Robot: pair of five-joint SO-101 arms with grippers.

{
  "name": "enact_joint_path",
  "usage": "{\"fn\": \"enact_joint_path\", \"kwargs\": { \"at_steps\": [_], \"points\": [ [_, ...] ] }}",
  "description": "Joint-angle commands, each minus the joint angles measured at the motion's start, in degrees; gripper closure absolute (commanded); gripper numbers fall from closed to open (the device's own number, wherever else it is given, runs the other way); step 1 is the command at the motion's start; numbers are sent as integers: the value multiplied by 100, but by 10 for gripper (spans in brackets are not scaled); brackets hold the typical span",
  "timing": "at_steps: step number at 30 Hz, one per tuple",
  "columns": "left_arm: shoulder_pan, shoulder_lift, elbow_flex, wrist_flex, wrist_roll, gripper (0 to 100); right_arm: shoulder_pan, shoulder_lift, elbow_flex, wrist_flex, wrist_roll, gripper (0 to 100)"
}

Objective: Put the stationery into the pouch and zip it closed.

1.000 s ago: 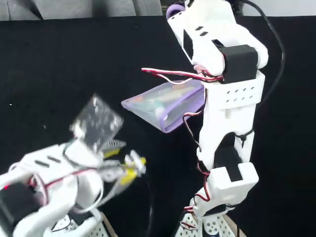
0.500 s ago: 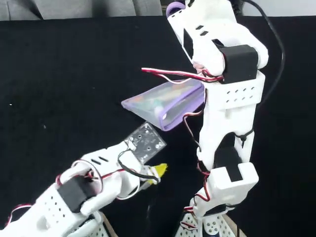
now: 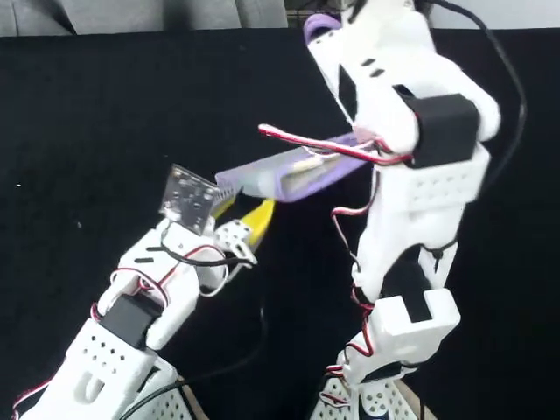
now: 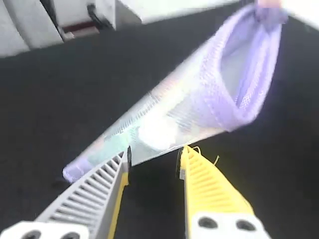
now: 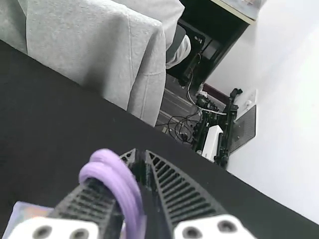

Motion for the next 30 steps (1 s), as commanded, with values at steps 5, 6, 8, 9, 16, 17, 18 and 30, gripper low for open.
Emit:
{"fn": "enact_joint_path", "kwargs": {
  "at_steps": [5,6,8,9,16,17,18,30],
  "points": [
    [-119,-9,-48,-1143,633,826,193,-145,-470,774,-70,987],
    [-127,35,-48,-1248,668,826,308,-224,-338,765,-70,987],
    [-127,273,-92,-1468,695,826,360,-400,40,756,-35,987],
    [-110,475,-101,-1618,695,826,360,-532,233,756,-35,987],
    [-127,2760,-796,-2822,1204,825,360,-1596,1833,756,167,987],
    [-154,3130,-1077,-2813,1275,825,360,-1780,2123,756,299,987],
    [-251,3446,-1341,-2813,1345,825,360,-1965,2422,756,413,987],
    [-629,4818,-3284,-2813,1486,827,369,-4778,5851,756,1644,987]
  ]
}}
